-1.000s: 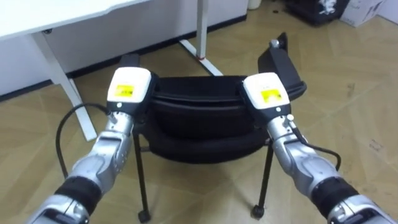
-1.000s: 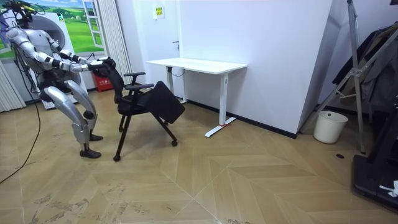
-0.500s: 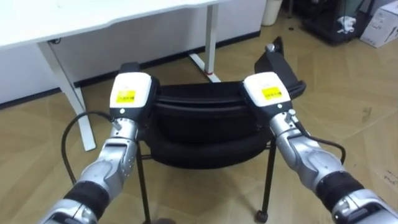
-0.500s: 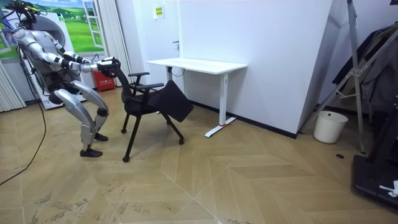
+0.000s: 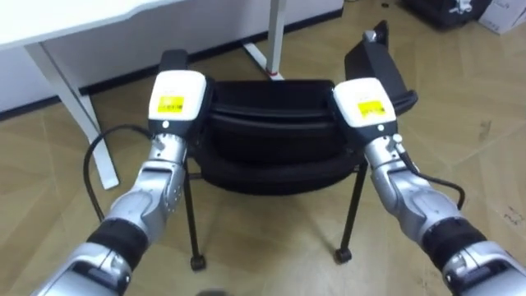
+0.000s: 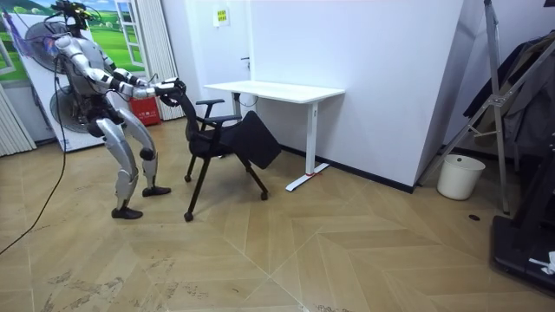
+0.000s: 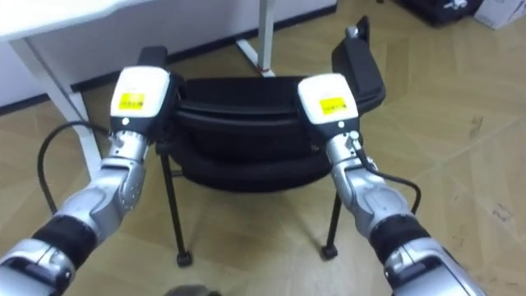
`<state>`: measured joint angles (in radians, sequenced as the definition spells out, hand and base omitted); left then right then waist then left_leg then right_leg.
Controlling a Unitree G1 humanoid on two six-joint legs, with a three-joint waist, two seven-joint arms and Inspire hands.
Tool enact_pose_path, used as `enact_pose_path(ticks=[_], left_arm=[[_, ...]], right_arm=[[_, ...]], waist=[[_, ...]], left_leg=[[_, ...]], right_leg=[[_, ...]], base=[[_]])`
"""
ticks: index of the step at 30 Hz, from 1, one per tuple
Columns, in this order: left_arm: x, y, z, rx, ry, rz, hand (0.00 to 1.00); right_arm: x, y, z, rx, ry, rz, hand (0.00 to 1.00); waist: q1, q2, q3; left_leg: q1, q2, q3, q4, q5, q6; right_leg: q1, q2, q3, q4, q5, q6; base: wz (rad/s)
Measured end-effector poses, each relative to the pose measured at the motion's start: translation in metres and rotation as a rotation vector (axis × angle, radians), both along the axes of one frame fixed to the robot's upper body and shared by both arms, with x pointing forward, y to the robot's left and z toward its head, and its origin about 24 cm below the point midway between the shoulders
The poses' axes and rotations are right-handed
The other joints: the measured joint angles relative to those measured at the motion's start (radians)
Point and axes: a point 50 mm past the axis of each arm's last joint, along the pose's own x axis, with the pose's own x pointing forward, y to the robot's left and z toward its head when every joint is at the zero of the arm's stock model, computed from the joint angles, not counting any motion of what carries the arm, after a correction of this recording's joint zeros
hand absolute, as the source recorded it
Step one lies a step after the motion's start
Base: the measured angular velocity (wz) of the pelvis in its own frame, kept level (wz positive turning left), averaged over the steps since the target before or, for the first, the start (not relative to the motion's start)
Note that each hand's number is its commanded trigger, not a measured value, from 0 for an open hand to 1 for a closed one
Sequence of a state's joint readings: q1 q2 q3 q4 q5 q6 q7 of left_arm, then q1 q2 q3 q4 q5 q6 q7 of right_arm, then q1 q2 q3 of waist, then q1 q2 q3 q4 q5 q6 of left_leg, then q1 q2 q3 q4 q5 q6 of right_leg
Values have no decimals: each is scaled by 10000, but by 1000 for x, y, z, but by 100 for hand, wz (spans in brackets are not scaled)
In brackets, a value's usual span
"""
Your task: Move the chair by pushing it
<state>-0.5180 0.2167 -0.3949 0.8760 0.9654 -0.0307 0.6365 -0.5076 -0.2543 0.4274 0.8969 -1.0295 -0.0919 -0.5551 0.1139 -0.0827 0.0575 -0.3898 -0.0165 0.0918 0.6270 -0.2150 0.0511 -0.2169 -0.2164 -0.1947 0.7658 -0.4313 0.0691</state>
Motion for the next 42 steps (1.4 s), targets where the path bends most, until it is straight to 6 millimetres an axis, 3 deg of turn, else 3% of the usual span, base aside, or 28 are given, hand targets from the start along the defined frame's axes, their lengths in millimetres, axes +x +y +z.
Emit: enact_pose_path(ticks=[1, 3, 7, 9, 12, 14, 15, 16, 17, 18, 19, 20, 21, 22, 23, 25, 27, 29, 33, 35, 39, 42], left_arm=[[-1, 1, -2, 4, 98, 1, 100], [-2, 1, -4, 47, 241, -30, 100], [0, 6, 1, 66, -35, 11, 100], [0, 7, 3, 40, -245, 58, 100], [0, 7, 3, 77, -477, 55, 100], [-1, 7, 3, 95, -624, 63, 100], [-1, 7, 3, 76, -662, 96, 100], [-2, 11, 3, -49, -787, 295, 100], [-4, 16, 3, -210, -947, 541, 100], [-4, 19, 3, -281, -1022, 665, 100], [-3, 24, 6, -347, -1153, 878, 100], [-1, 28, 9, -381, -1211, 1053, 100], [-1, 31, 9, -381, -1200, 1151, 100], [-2, 31, 8, -460, -1141, 1305, 100], [-2, 28, 6, -480, -1099, 1331, 100], [-4, 28, 5, -472, -1195, 1435, 100], [-5, 28, 6, -532, -1297, 1587, 100], [-7, 29, 6, -630, -1461, 1743, 100], [-9, 29, 4, -786, -1469, 1838, 100], [-7, 25, 5, -802, -1432, 1758, 100], [-8, 19, 4, -735, -1367, 1568, 100], [-6, 13, 6, -767, -1438, 1505, 100]], right_arm=[[-1, 0, -1, 1, -7, -32, 100], [-2, 0, -3, 16, 62, -70, 100], [0, 6, -1, 170, -48, -118, 100], [1, 7, 1, 181, -143, -113, 100], [2, 8, 2, 218, -242, -174, 100], [2, 9, 3, 196, -343, -218, 100], [3, 9, 4, 159, -388, -212, 100], [6, 14, 7, 108, -485, -96, 100], [10, 24, 12, 8, -649, 151, 100], [12, 28, 15, -11, -740, 262, 100], [16, 34, 21, -25, -961, 410, 100], [20, 39, 26, -128, -1104, 513, 100], [22, 40, 28, -218, -1122, 539, 100], [24, 41, 29, -350, -1041, 542, 100], [24, 40, 28, -399, -946, 529, 100], [27, 40, 31, -529, -873, 615, 100], [30, 40, 36, -647, -888, 702, 100], [33, 42, 40, -697, -887, 852, 100], [34, 42, 42, -779, -813, 996, 100], [35, 38, 44, -820, -792, 959, 100], [34, 30, 43, -771, -663, 923, 100], [32, 25, 39, -714, -495, 874, 100]], waist=[[-2, -5, -1], [4, -9, -3], [327, 33, 46], [457, 52, 51], [667, 186, 59], [742, 364, 67], [812, 439, 89], [1099, 646, 115], [1353, 729, 147], [1364, 751, 132], [1375, 679, 96], [1461, 570, 47], [1564, 559, 48], [1622, 486, 86], [1618, 456, 112], [1707, 406, 163], [1782, 341, 206], [2065, 162, 311], [2128, 169, 304], [2104, 205, 284], [1889, 349, 271], [1636, 356, 270]], left_leg=[[92, -31, 98, 289, -225, 149], [225, -54, 121, 710, -664, 191], [187, 23, -113, 1369, -1310, 2], [154, -152, -480, 1406, -1381, -83], [158, -159, -1188, 1531, -1516, -335], [202, -190, -1896, 1499, -1580, -455], [308, -170, -2182, 1476, -1602, -451], [428, -126, -2702, 1361, -1671, -535], [544, -91, -3097, 1005, -1575, -726], [539, -87, -3389, 823, -1457, -915], [495, -139, -3856, 539, -1273, -1126], [377, -173, -4142, 623, -1317, -1278], [341, -217, -4091, 705, -1366, -1357], [349, -202, -4085, 845, -1320, -1363], [410, -93, -4036, 859, -1223, -1351], [519, -68, -3788, 820, -1194, -1386], [515, 65, -3267, 856, -1186, -1396], [526, 149, -3135, 1329, -1190, -1399], [448, 300, -2867, 3266, -1232, -1330], [469, 563, -2637, 4400, -1229, -1334], [492, 946, -2455, 4124, -1232, -1335], [317, 865, -2277, 3228, -1244, -1343]], right_leg=[[22, -167, 3, 436, -27, 45], [-25, -381, -82, 1225, 45, 117], [-383, -492, -353, 2351, 343, -61], [-425, -428, -454, 2481, 425, -146], [-335, -216, -869, 2649, 738, -450], [-380, -9, -1077, 2909, 1222, -586], [-550, 100, -1037, 3020, 1366, -562], [-822, 562, -683, 2749, 722, -580], [-1169, 966, -524, 1886, 257, -571], [-1302, 1082, -572, 1211, 243, -585], [-1531, 1244, -402, -383, 335, -652], [-1613, 1175, -506, -661, 939, -957], [-1576, 1071, -789, -512, 1032, -1350], [-1386, 905, -1307, -350, 797, -1696], [-1111, 878, -1717, -377, 631, -1848], [-871, 868, -2098, -394, 416, -2031], [-793, 852, -2381, -364, 181, -2221], [-762, 858, -2475, -270, -36, -2416], [-667, 721, -2837, 139, -485, -2549], [-633, 624, -3111, 342, -660, -2554], [-398, 496, -3617, 423, -773, -2533], [-222, 190, -3901, 541, -895, -2414]], base=[[0], [0], [-9], [2], [21], [43], [0], [-40], [-36], [6], [47], [49], [49], [70], [77], [59], [41], [16], [32], [45], [42], [41]])
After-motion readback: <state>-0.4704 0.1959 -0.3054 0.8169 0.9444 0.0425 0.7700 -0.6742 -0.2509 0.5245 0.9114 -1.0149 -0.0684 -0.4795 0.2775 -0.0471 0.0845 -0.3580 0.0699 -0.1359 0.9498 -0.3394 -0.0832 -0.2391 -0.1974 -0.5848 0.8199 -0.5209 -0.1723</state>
